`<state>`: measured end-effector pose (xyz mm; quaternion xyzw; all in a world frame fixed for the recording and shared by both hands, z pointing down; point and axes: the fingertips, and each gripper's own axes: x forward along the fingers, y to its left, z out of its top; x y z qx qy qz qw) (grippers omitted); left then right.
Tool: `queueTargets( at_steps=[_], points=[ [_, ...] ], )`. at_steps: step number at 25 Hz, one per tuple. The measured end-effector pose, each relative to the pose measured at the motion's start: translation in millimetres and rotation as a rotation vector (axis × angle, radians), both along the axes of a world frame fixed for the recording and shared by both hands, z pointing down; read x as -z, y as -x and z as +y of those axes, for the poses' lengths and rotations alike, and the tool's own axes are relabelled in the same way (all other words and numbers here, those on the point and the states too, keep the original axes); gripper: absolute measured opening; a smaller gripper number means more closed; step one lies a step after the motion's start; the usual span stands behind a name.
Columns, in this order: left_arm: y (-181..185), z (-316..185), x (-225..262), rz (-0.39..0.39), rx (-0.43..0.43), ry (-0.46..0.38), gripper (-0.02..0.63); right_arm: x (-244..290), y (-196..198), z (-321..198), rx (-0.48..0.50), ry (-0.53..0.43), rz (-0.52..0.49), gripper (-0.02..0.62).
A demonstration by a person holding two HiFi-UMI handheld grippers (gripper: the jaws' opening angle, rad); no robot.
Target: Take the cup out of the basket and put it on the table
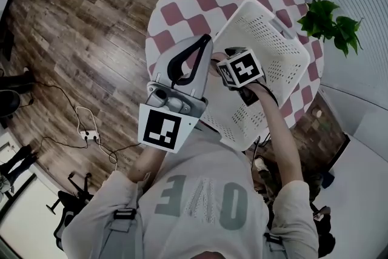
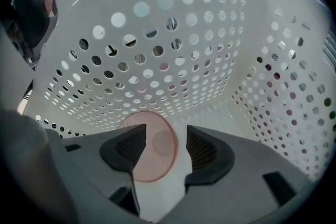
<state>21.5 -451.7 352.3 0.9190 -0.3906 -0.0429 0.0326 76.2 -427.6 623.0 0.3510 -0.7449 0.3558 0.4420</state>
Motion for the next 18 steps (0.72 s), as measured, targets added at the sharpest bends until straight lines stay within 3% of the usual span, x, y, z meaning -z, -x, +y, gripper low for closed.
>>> queueTargets(
  at_steps=[5, 8, 9, 18],
  points=[
    [4, -3, -1, -0.011, 0.003, 0.006, 0.003, -12, 1, 7, 0.004, 0.052, 0.025, 0.233],
    [3, -3, -2, -0.017, 0.004, 0.005, 0.005, -20, -11, 9, 0.033, 0.062, 0.106, 0.047],
    [2, -3, -2, -0.021, 0.002, 0.003, 0.005, -21, -13, 9, 0.037, 0.067, 0.116, 0.034],
    [-2, -4, -2, -0.034, 0.004, -0.004, 0.003, -20, -13, 11, 0.053, 0.065, 0.116, 0.029]
  ],
)
